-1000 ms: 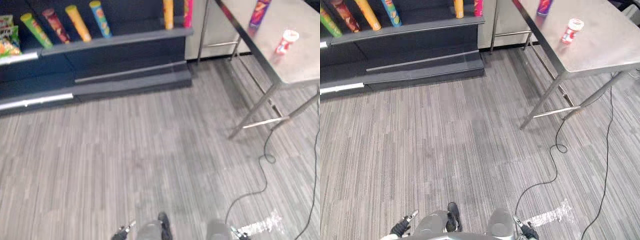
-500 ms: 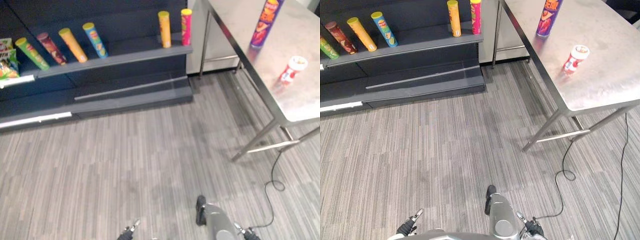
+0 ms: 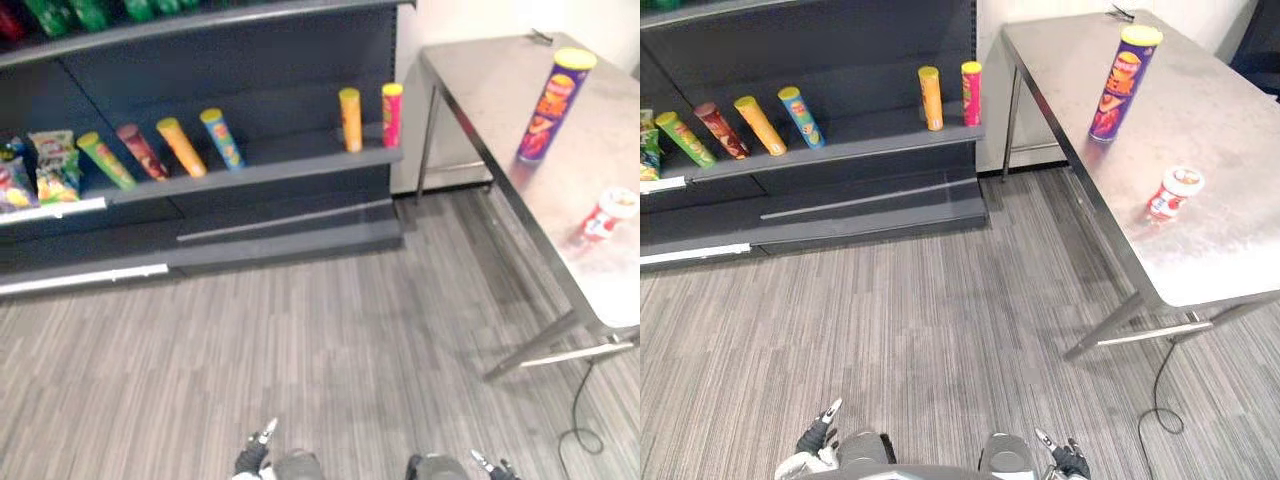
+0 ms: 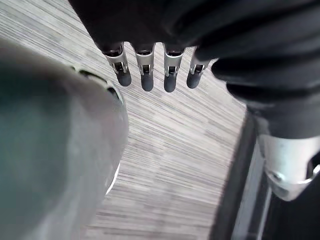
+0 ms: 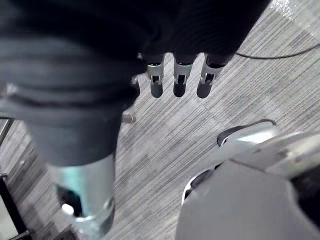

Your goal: Put the gum and the chips on the shelf.

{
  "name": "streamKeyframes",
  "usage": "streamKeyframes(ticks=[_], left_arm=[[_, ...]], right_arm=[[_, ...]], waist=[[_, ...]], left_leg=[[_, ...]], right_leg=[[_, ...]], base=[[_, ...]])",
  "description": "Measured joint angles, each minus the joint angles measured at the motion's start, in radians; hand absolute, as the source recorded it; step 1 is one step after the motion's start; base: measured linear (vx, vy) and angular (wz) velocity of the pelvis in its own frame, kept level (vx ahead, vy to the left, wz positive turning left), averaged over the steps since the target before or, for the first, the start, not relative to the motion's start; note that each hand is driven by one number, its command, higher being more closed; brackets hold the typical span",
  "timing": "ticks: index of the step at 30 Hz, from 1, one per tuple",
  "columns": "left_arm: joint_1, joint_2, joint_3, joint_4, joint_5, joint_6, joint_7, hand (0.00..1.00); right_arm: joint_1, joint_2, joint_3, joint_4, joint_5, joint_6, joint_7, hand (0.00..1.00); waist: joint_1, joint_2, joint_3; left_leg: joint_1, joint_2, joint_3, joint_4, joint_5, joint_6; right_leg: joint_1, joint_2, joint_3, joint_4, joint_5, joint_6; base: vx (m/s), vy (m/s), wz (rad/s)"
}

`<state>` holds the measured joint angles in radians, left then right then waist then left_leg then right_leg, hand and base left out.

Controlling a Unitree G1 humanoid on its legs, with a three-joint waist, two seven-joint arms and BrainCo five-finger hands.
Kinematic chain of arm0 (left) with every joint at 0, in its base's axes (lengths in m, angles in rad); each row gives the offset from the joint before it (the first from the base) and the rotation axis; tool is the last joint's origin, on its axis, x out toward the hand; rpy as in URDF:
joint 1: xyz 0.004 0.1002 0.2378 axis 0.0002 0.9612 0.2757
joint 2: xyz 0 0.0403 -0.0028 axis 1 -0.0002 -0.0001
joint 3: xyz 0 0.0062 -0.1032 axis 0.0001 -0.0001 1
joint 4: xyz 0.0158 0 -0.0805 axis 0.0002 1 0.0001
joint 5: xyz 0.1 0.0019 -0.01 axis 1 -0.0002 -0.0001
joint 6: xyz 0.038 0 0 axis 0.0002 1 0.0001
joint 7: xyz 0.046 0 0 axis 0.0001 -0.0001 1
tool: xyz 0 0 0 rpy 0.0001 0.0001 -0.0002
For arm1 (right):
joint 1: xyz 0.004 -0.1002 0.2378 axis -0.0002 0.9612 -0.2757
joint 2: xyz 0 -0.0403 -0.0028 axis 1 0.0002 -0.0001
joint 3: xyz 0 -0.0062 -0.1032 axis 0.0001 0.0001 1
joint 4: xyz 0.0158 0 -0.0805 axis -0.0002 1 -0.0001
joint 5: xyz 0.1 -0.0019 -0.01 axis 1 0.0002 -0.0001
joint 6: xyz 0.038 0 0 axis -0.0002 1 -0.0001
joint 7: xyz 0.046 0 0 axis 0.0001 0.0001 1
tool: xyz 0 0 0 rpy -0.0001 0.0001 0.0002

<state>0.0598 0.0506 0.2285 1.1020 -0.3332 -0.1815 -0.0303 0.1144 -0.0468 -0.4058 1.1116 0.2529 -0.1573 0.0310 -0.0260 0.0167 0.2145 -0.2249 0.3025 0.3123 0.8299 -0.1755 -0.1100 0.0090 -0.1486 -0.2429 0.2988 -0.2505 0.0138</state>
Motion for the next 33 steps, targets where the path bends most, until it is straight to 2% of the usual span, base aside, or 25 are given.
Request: streamKeyframes(ticks=[2,3,4,5,6,7,8,10,12,15,18,19,20,21,22,23,24,25,26,27,30,32,33], left_arm=[[0.002,-0.001,-0.008,-0.007,-0.004,-0.007,-0.002,0.0],[0.003,-0.003,-0.008,-0.006,-0.005,-0.008,-0.001,0.0],[0.007,-0.011,-0.011,-0.001,-0.005,-0.006,0.0,0.0],[0.007,-0.014,-0.01,0.005,-0.008,-0.006,0.002,0.0],[0.006,0.002,-0.019,0.01,-0.007,-0.006,0.005,0.0],[0.005,0.01,-0.028,0.011,-0.008,-0.01,0.007,0.0],[0.003,0.027,-0.032,0.018,-0.008,-0.012,0.006,0.0],[-0.004,0.035,-0.036,0.038,-0.008,-0.01,0.006,0.0],[-0.008,0.036,-0.039,0.058,-0.006,-0.004,0.006,0.0],[-0.015,0.053,-0.078,0.088,0.002,-0.003,0.005,0.0],[-0.014,0.057,-0.118,0.108,0.004,-0.001,0.006,0.0],[-0.014,0.062,-0.141,0.114,0.004,0.001,0.008,0.0],[-0.016,0.066,-0.172,0.115,0.008,0.009,0.008,0.0],[-0.016,0.071,-0.185,0.118,0.016,0.011,0.009,0.0],[-0.013,0.072,-0.2,0.12,0.036,0.012,0.008,0.0],[-0.013,0.071,-0.201,0.12,0.036,0.012,0.008,0.0],[-0.013,0.07,-0.201,0.121,0.036,0.013,0.007,0.0],[-0.012,0.069,-0.199,0.123,0.038,0.017,0.006,0.0],[-0.012,0.069,-0.196,0.121,0.038,0.017,0.006,0.0],[-0.016,0.073,-0.176,0.112,0.035,0.017,0.005,0.0],[-0.017,0.029,-0.152,0.123,0.036,0.017,0.004,0.0],[-0.021,0.015,-0.151,0.121,0.036,0.017,0.002,0.0],[-0.022,0.011,-0.15,0.116,0.036,0.017,-0.003,0.0]], right_arm=[[0.003,0.001,0.0,-0.005,0.003,0.0,-0.001,0.0],[0.009,0.001,0.002,-0.012,0.003,-0.001,-0.001,0.0],[0.02,-0.005,0.004,-0.029,0.003,-0.002,-0.001,0.0],[0.022,-0.011,0.007,-0.03,0.002,-0.002,-0.004,0.0],[0.019,0.0,0.023,-0.025,0.001,0.001,-0.006,0.0],[0.013,0.01,0.023,-0.022,0.0,0.0,-0.004,0.0],[-0.002,0.018,0.022,0.0,0.0,-0.001,-0.004,0.0],[-0.015,0.019,0.02,0.021,0.0,-0.001,-0.002,0.0],[-0.033,0.019,0.019,0.046,-0.001,-0.001,0.001,0.0],[-0.051,0.021,0.02,0.047,-0.01,0.001,0.002,0.0],[-0.056,0.024,0.018,0.042,-0.009,0.0,0.005,0.0],[-0.059,0.02,0.01,0.04,-0.008,-0.003,0.004,0.0],[-0.064,0.016,0.009,0.039,-0.007,-0.008,0.003,0.0],[-0.065,0.013,0.014,0.038,-0.006,-0.009,0.002,0.0],[-0.064,0.003,0.033,0.031,-0.007,-0.01,0.002,0.0],[-0.064,0.001,0.041,0.027,-0.007,-0.012,0.002,0.0],[-0.067,-0.003,0.063,0.021,-0.007,-0.017,0.002,0.0],[-0.073,-0.003,0.072,0.014,-0.008,-0.018,0.002,0.0],[-0.073,-0.001,0.072,0.013,-0.008,-0.018,0.001,0.0],[-0.08,0.006,0.072,0.015,-0.009,-0.018,0.002,0.0],[-0.117,-0.028,0.085,0.024,-0.007,-0.021,0.002,0.0],[-0.123,-0.041,0.102,0.025,-0.007,-0.018,0.001,0.0],[-0.119,-0.048,0.102,0.026,-0.007,-0.017,0.001,0.0]], waist=[[0.001,-0.001,0.0],[0.002,0.001,-0.001],[0.002,0.019,-0.011],[0.004,0.024,-0.016],[-0.001,0.001,-0.03],[0.001,-0.024,-0.045],[-0.001,-0.04,-0.049],[-0.001,-0.053,-0.064],[0.001,-0.056,-0.088],[0.003,-0.053,-0.104],[0.003,-0.041,-0.11],[0.0,-0.031,-0.102],[-0.005,-0.025,-0.091],[-0.007,-0.023,-0.09],[-0.007,-0.016,-0.087],[-0.005,-0.014,-0.086],[-0.006,-0.012,-0.084],[-0.007,-0.012,-0.084],[-0.006,-0.014,-0.083],[0.002,-0.034,-0.067],[-0.007,0.035,-0.036],[-0.006,0.047,-0.03],[-0.006,0.042,-0.028]], left_leg=[[-0.02,-0.024,0.009,-0.212,0.009,0.017],[-0.013,-0.045,-0.002,-0.388,0.045,0.045],[-0.005,-0.058,-0.036,-0.547,0.098,0.047],[0.002,-0.071,-0.047,-0.553,0.159,0.03],[0.005,-0.106,-0.027,-0.555,0.135,0.037],[-0.001,-0.128,-0.014,-0.554,0.111,0.04],[-0.008,-0.148,-0.016,-0.527,0.076,0.043],[-0.011,-0.171,-0.014,-0.491,0.029,0.048],[-0.001,-0.193,0.003,-0.495,0.009,0.053],[0.039,-0.211,0.038,-0.49,-0.023,0.093],[0.117,-0.214,0.076,-0.533,-0.043,0.11],[0.172,-0.214,0.091,-0.568,-0.05,0.122],[0.237,-0.214,0.094,-0.604,-0.057,0.131],[0.27,-0.213,0.096,-0.624,-0.056,0.131],[0.329,-0.206,0.105,-0.662,-0.055,0.128],[0.35,-0.201,0.113,-0.674,-0.054,0.127],[0.371,-0.194,0.121,-0.692,-0.052,0.123],[0.384,-0.19,0.136,-0.708,-0.049,0.105],[0.392,-0.194,0.144,-0.721,-0.046,0.09],[0.426,-0.224,0.147,-0.755,-0.039,0.06],[0.452,-0.176,0.21,-0.798,-0.021,0.03],[0.46,-0.17,0.229,-0.8,-0.019,0.027],[0.47,-0.168,0.228,-0.8,-0.013,0.017]], right_leg=[[0.022,-0.031,0.009,0.006,-0.024,0.04],[0.03,-0.053,0.02,0.023,-0.044,0.073],[0.029,-0.06,0.035,0.045,-0.067,0.108],[0.03,-0.067,0.054,0.054,-0.077,0.127],[0.031,-0.089,0.081,0.039,-0.078,0.128],[0.03,-0.087,0.119,0.016,-0.076,0.129],[0.036,-0.073,0.145,-0.01,-0.055,0.109],[0.063,-0.088,0.174,-0.056,-0.02,0.113],[0.066,-0.103,0.198,-0.081,0.02,0.11],[0.059,-0.124,0.259,-0.077,0.083,0.125],[-0.073,-0.129,0.306,0.187,0.153,0.121],[-0.139,-0.133,0.296,0.332,0.209,0.105],[-0.178,-0.135,0.258,0.463,0.18,0.093],[-0.191,-0.135,0.227,0.51,0.148,0.082],[-0.215,-0.134,0.126,0.559,0.087,0.063],[-0.225,-0.135,0.08,0.557,0.066,0.056],[-0.248,-0.134,-0.009,0.507,0.046,0.046],[-0.258,-0.129,-0.089,0.377,0.056,0.054],[-0.261,-0.124,-0.121,0.295,0.082,0.058],[-0.25,-0.114,-0.183,0.131,0.178,-0.011],[-0.23,-0.039,-0.227,0.044,0.193,-0.021],[-0.23,-0.029,-0.28,0.037,0.192,-0.023],[-0.222,-0.022,-0.287,0.032,0.183,-0.036]], base=[[0.2,0.326,-0.1],[0.27,0.435,-0.15],[0.25,0.398,-0.23],[0.28,0.369,-0.17],[0.32,0.281,-0.1],[0.36,0.236,-0.02],[0.3,0.148,-0.02],[0.28,0.189,-0.06],[0.29,0.214,-0.22],[0.28,0.167,-0.46],[0.28,0.175,-0.61],[0.27,0.121,-0.36],[0.18,0.073,-0.29],[0.2,0.053,-0.13],[0.14,0.004,-0.08],[0.19,-0.022,-0.1],[0.18,-0.067,-0.02],[0.15,-0.081,0.0],[0.2,-0.105,-0.12],[0.23,-0.134,-0.4],[0.18,-0.141,-0.63],[0.07,-0.092,-0.53],[0.05,-0.089,-0.35]])
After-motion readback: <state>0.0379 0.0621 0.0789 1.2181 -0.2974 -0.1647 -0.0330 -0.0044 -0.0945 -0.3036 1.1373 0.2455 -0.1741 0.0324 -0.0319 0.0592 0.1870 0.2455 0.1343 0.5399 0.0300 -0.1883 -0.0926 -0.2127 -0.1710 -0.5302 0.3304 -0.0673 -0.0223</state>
